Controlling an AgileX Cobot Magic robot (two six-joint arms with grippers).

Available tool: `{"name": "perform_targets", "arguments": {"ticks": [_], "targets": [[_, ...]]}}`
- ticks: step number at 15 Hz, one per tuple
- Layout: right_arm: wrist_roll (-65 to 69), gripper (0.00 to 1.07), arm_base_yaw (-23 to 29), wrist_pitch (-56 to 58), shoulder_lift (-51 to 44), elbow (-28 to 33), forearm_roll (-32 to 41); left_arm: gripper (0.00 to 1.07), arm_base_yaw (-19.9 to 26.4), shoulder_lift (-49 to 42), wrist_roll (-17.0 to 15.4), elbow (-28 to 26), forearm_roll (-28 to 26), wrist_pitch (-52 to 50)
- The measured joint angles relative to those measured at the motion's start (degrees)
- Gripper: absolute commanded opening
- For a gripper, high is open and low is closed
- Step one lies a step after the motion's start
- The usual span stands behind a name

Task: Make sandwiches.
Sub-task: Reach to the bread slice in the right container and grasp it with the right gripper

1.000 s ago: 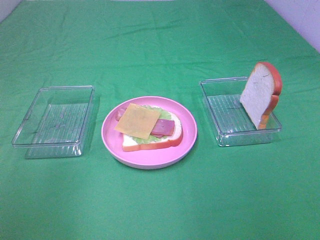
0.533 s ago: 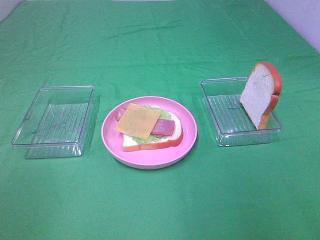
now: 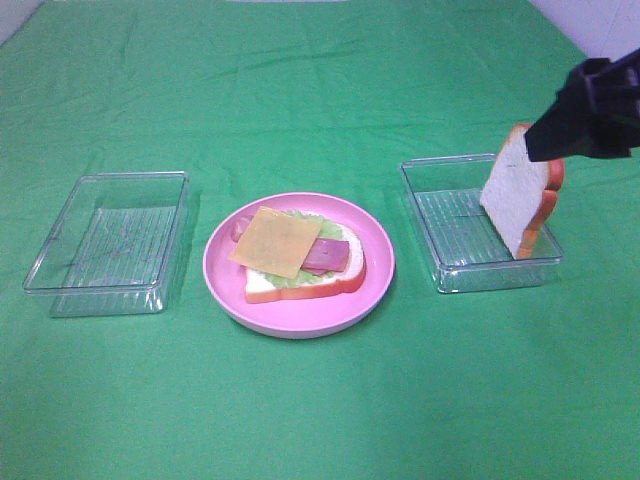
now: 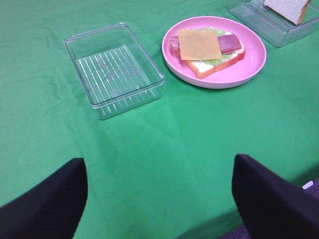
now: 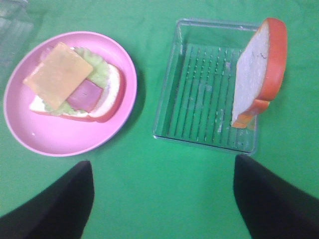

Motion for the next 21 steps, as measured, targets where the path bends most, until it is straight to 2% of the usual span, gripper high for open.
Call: {"name": "perform_targets", "arguments": {"ticks": [1, 4, 5, 9, 10, 13, 19, 21], "targets": [[3.9, 0.71, 0.0, 4.3, 7.7, -7.8, -4.4, 0.76, 0.0, -1.4, 0.0, 0.1, 0.4, 0.0], [5.7, 0.71, -1.0, 13.3, 19.2, -21.7, -8.4, 0.76, 0.0, -4.5, -0.2, 0.1, 0.7, 0.1], [5.6, 0.71, -1.6, 14.8, 20.9, -24.1, -8.1, 0.76, 0.0, -4.7, -0.2, 0.1, 0.7, 0.1], [-0.1, 0.72, -9.9, 23.7, 29.9, -37.0, -1.9, 0.76, 0.0, -4.8, -0.2, 0.1, 0.7, 0.1], [-2.8, 0.78, -12.0, 25.6, 32.5, -39.1, 2.4, 0.76, 0.0, -4.8, -0.2, 0.1, 0.7, 0.1], [-6.7, 0.81, -14.0, 26.1, 38.2, -40.2, 6.0, 0.76, 0.0, -4.8, -0.2, 0.1, 0.7, 0.1], [-7.9, 0.81, -14.1, 21.1, 46.7, -40.2, 5.2, 0.76, 0.0, -4.8, -0.2, 0.1, 0.7, 0.1], [-7.8, 0.77, -14.1, 19.3, 48.4, -40.2, 4.5, 0.76, 0.0, -4.9, -0.2, 0.1, 0.7, 0.1]]}}
